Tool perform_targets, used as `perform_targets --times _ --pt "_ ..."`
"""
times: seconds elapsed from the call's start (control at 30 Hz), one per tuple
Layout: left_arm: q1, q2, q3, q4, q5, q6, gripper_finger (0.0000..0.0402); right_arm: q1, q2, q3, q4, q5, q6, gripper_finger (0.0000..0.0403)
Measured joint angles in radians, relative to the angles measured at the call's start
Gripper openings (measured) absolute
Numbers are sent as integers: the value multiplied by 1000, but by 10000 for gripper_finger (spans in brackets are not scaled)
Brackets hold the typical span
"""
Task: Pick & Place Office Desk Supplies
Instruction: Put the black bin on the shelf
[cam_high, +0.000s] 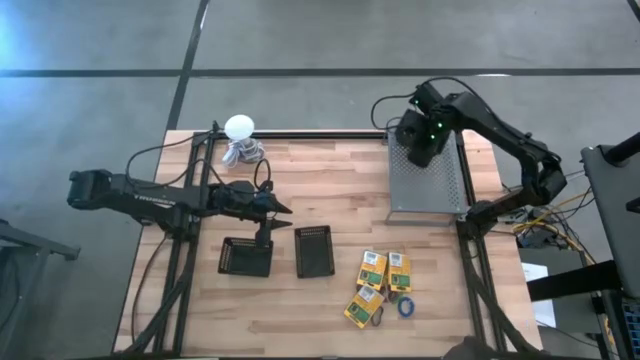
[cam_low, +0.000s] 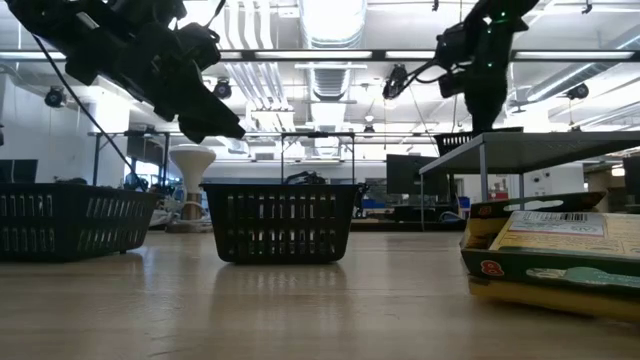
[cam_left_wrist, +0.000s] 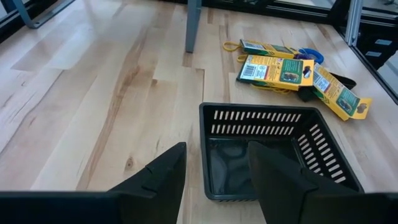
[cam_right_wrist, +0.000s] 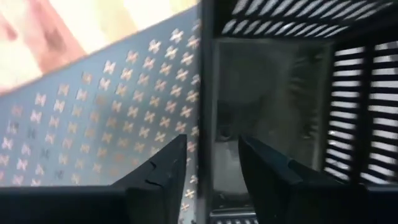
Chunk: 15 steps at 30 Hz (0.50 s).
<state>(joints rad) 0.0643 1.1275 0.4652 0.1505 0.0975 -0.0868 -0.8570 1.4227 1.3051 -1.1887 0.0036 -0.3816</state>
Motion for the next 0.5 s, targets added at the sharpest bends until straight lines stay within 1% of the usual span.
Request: perform_targets --times 0.1,0.23,0.3,0.43,0.5 --pt "0 0 0 1 0 0 177 2 -1 -4 -24 0 -39 82" --pt "0 0 0 5 0 0 177 2 -3 31 -88 0 -111 23" --pt "0 0 0 7 0 0 177 2 -5 41 -119 0 -178 15" --pt "0 0 0 7 0 0 177 2 -7 43 -160 8 -323 17" --pt "0 0 0 7 0 0 177 2 -9 41 -163 38 -352 18"
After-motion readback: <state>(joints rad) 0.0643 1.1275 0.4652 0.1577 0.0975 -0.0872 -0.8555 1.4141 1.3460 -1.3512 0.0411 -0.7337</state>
